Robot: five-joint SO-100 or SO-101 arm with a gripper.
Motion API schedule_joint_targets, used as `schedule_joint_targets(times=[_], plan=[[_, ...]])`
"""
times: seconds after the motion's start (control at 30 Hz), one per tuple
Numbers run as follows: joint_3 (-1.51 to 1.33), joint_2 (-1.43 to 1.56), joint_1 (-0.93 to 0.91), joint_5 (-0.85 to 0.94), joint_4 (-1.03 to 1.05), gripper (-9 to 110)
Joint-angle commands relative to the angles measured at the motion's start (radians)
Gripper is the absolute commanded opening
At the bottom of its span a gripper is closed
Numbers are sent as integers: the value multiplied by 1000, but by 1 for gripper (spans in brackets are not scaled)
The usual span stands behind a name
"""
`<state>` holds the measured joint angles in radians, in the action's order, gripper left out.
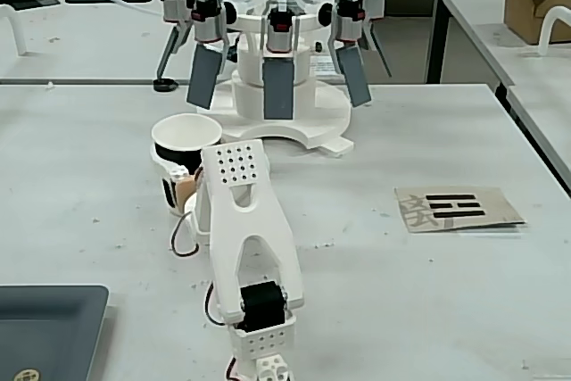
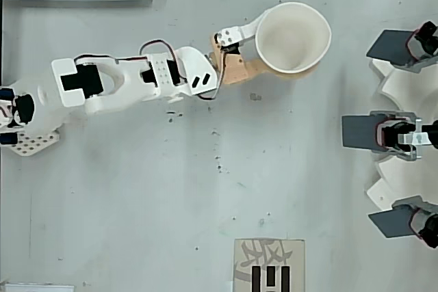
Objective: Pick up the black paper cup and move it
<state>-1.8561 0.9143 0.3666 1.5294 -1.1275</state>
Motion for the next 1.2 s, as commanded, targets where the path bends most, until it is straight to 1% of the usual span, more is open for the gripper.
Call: schedule_joint_targets(times=[0.0, 0.27, 0.63, 0.93, 1.17], plan=[[14, 97, 6, 15, 8, 8], [-123, 242, 3, 29, 32, 7], [-344, 446, -3, 34, -5, 6], [-534, 609, -18, 75, -77, 6], [-690, 710, -60, 140, -137, 5]])
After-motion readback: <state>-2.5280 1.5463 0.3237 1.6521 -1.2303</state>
